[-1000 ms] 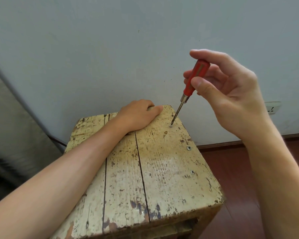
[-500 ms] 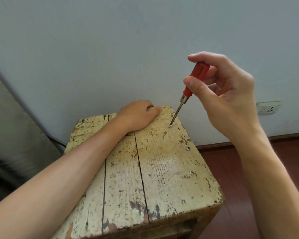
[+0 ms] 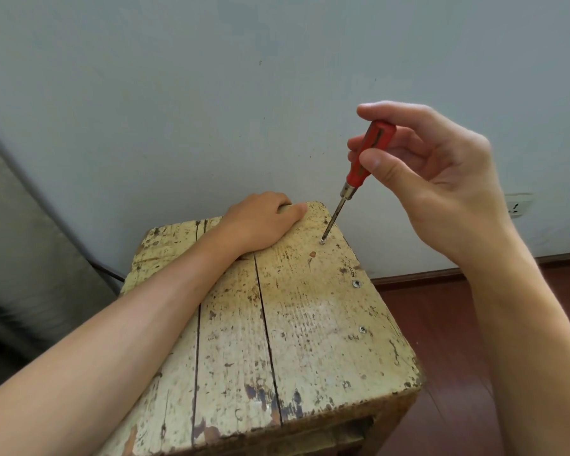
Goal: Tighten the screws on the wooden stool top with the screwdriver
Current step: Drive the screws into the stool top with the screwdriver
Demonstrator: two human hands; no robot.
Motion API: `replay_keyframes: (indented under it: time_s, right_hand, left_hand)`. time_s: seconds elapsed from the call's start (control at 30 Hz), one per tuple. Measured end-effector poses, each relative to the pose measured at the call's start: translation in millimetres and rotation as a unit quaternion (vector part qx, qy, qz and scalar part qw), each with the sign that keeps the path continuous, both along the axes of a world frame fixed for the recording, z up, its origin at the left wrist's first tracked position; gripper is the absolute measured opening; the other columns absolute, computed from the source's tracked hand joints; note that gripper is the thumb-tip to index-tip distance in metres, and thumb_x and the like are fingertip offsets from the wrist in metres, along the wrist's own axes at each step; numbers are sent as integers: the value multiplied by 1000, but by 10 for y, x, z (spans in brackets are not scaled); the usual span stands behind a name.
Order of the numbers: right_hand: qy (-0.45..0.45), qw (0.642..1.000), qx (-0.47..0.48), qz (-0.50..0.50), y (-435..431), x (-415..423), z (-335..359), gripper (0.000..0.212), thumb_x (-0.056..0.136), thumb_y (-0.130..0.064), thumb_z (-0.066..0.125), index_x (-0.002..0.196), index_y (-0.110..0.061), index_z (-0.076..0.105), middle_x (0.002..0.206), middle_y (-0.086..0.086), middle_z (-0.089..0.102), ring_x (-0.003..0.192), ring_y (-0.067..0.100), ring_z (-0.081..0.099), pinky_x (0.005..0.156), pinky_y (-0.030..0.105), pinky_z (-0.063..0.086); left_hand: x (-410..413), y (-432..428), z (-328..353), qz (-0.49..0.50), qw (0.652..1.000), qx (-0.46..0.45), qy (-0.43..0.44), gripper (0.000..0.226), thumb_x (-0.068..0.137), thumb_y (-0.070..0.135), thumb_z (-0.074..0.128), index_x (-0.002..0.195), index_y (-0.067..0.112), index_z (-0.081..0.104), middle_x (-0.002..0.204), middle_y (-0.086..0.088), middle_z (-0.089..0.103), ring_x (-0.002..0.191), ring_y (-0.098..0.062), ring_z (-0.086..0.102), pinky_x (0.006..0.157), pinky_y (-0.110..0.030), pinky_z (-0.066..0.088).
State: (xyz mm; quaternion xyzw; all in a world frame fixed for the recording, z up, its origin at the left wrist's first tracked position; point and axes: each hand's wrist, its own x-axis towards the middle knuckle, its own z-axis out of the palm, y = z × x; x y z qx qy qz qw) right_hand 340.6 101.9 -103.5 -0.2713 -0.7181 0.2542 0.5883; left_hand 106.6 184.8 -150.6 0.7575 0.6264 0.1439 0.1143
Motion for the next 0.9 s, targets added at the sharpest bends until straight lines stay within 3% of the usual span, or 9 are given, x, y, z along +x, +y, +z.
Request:
replay_keyframes:
  time_s: [0.13, 0.23, 0.37, 0.47, 0.57, 0.63, 0.8, 0.9]
  right_hand:
    - [1, 999, 18, -35, -9, -97, 9, 34, 97, -2, 76, 126, -17, 67, 99, 5, 75, 86, 20, 81, 88, 48, 63]
    - [9, 998, 22, -63, -12, -166, 15, 34, 95, -7, 81, 124, -20, 68, 90, -11, 72, 80, 11, 79, 82, 41, 63]
    - [16, 997, 25, -76, -20, -193, 10, 35, 95, -11, 82, 123, -25, 69, 90, -12, 72, 80, 6, 77, 78, 32, 61]
    - [0, 999, 17, -40, -1, -119, -13, 38, 100, -6, 75, 132, -24, 67, 104, -3, 75, 93, 14, 80, 84, 45, 63]
    - [-15, 999, 0, 29, 4, -7, -20, 48, 105, 3, 63, 146, -20, 57, 124, 7, 75, 120, 18, 75, 99, 33, 60]
    - [-16, 999, -8, 44, 2, 33, -19, 49, 106, 5, 61, 148, -20, 55, 127, 7, 75, 124, 18, 73, 105, 30, 57]
    - [8, 1000, -10, 24, 12, 22, -15, 43, 102, 6, 66, 139, -16, 62, 116, 8, 77, 111, 19, 79, 100, 31, 60]
    - [18, 1000, -1, -12, 13, -25, -19, 37, 98, 1, 74, 129, -17, 64, 99, 2, 75, 93, 21, 81, 91, 43, 64]
  left_hand:
    - [0, -9, 9, 1, 1000, -1, -4, 48, 100, 67, 37, 107, 30, 67, 100, 11, 67, 96, -17, 63, 93, -44, 51]
    - [5, -16, 11, 2, 1000, -4, -2, 49, 100, 67, 37, 109, 29, 67, 103, 9, 67, 98, -19, 63, 94, -45, 51]
    - [8, -18, 16, 2, 1000, -4, 1, 50, 100, 68, 37, 109, 29, 67, 103, 9, 68, 97, -19, 63, 93, -45, 51]
    - [6, -13, 16, 1, 1000, -4, -3, 49, 101, 67, 37, 109, 29, 67, 104, 9, 67, 99, -19, 62, 94, -45, 51]
    - [2, -8, 15, -1, 1000, -4, -1, 49, 101, 67, 37, 108, 29, 67, 104, 9, 67, 99, -19, 62, 95, -45, 51]
    - [1, -6, 16, -2, 1000, -5, -4, 49, 100, 67, 37, 109, 30, 67, 105, 9, 67, 99, -19, 62, 95, -46, 51]
    - [4, -17, 15, -3, 1000, -5, -6, 50, 101, 67, 37, 114, 30, 67, 109, 9, 67, 102, -19, 62, 96, -46, 50]
    - [7, -22, 19, -3, 1000, -5, -7, 51, 101, 67, 37, 116, 29, 67, 110, 9, 67, 102, -19, 62, 97, -46, 50]
